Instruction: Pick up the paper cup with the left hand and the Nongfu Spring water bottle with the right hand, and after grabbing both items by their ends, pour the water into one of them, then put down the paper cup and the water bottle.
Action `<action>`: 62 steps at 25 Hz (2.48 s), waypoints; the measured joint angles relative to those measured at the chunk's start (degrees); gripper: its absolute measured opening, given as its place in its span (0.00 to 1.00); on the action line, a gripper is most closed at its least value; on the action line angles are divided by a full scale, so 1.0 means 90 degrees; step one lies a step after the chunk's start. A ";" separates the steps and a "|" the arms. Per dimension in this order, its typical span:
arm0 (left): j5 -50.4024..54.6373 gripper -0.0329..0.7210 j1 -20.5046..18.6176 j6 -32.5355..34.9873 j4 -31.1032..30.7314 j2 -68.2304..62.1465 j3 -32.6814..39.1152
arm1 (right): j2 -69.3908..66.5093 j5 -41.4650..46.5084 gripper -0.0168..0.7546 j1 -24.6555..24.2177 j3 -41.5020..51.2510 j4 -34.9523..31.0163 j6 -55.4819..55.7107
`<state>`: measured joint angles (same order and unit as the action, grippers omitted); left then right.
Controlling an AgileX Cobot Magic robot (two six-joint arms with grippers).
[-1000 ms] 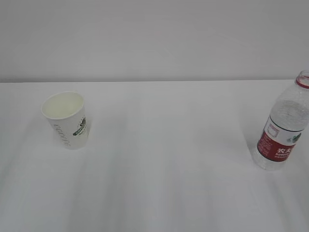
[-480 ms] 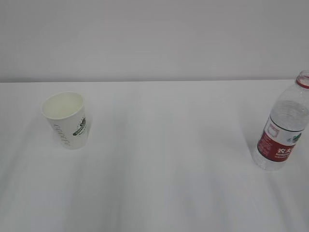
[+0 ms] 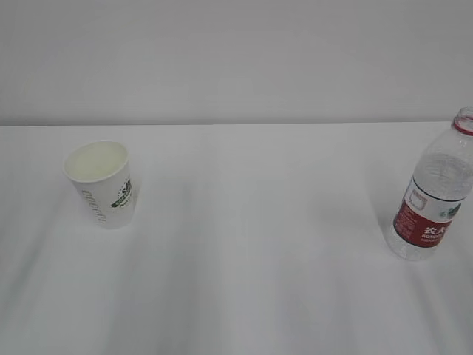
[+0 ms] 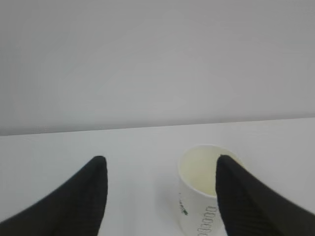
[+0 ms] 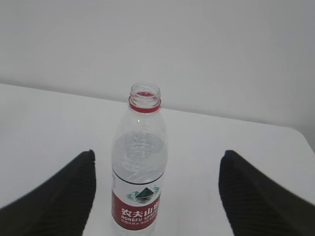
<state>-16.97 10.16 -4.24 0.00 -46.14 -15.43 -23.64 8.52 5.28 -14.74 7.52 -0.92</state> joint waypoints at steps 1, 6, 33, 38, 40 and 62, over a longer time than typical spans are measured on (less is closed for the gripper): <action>-0.0074 0.71 0.0124 0.0000 0.0000 -0.0066 0.0000 | -0.0036 0.0000 0.78 0.0000 0.0000 0.0000 0.0000; -0.0288 0.71 0.0477 0.0000 -0.0258 -0.0377 0.0000 | -0.0061 -0.0434 0.78 0.0000 0.0000 0.0000 0.0000; -0.0743 0.66 0.0489 0.0000 -0.0436 -0.1163 0.0000 | -0.1151 -0.1920 0.78 0.0000 0.0643 -0.0106 0.0022; -0.0919 0.66 0.0489 0.0000 -0.0794 -0.1468 0.0000 | -0.1468 -0.2180 0.78 0.0000 0.0668 -0.0106 0.0022; -0.1043 0.66 0.0489 0.0000 -0.0826 -0.1594 0.0000 | -0.1566 -0.2299 0.78 0.0000 0.0685 -0.0094 0.0027; -0.1885 0.66 0.0489 0.0000 -0.0849 -0.2688 0.0000 | -0.3560 -0.3932 0.78 0.0000 0.1051 -0.0094 0.0102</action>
<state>-33.94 14.56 -4.24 -7.64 -70.33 -15.43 -55.67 -26.87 5.28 -5.29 6.68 0.00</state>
